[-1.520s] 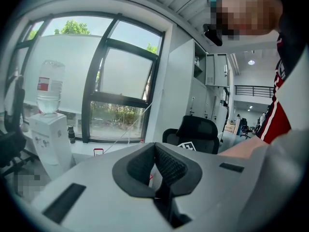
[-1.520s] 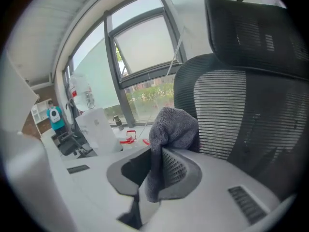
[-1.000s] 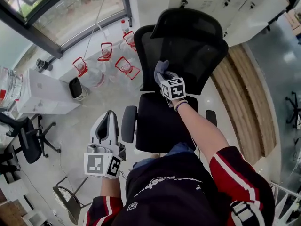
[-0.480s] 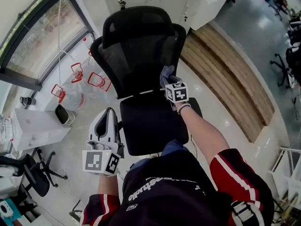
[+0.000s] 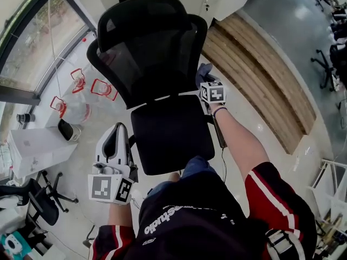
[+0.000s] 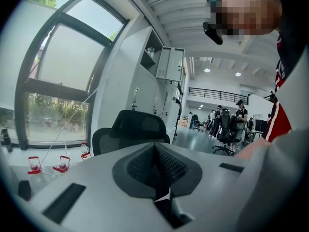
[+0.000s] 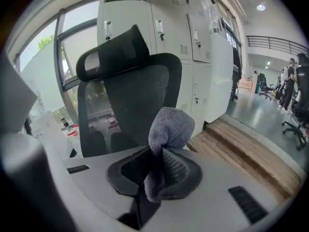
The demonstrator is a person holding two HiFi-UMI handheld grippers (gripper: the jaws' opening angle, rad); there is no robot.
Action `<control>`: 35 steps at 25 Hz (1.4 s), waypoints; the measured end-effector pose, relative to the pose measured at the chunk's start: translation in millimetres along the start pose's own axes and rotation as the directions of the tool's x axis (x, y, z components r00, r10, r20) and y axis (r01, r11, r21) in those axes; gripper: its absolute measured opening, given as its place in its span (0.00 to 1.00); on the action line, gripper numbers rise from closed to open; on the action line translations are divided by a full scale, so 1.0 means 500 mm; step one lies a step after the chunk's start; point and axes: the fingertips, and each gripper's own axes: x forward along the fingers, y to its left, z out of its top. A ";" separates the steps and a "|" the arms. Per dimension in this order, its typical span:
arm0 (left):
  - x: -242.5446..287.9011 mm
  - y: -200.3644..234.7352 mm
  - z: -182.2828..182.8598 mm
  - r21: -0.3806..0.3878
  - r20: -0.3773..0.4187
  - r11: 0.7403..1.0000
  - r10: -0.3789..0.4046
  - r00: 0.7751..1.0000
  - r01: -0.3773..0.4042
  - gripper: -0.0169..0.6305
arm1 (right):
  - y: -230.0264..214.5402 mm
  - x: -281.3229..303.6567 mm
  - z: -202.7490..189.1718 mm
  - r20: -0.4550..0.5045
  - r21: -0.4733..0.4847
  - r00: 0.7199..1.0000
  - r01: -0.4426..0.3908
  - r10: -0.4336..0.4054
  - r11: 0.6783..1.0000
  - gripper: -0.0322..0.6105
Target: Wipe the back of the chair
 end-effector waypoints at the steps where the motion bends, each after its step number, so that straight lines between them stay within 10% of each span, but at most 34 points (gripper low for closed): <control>1: 0.005 0.002 -0.002 -0.002 -0.005 1.000 0.006 1.000 -0.006 0.06 | -0.008 0.013 0.002 -0.006 -0.002 1.000 0.003 -0.003 1.000 0.15; 14: -0.015 0.093 -0.032 -0.025 -0.038 0.992 0.120 0.992 -0.121 0.06 | 0.039 0.134 0.007 -0.044 -0.043 0.999 -0.028 0.026 0.999 0.15; 35: -0.199 0.257 -0.038 -0.109 -0.007 0.939 0.326 0.945 -0.325 0.06 | 0.473 0.235 0.031 -0.078 -0.163 0.966 -0.258 0.248 0.952 0.15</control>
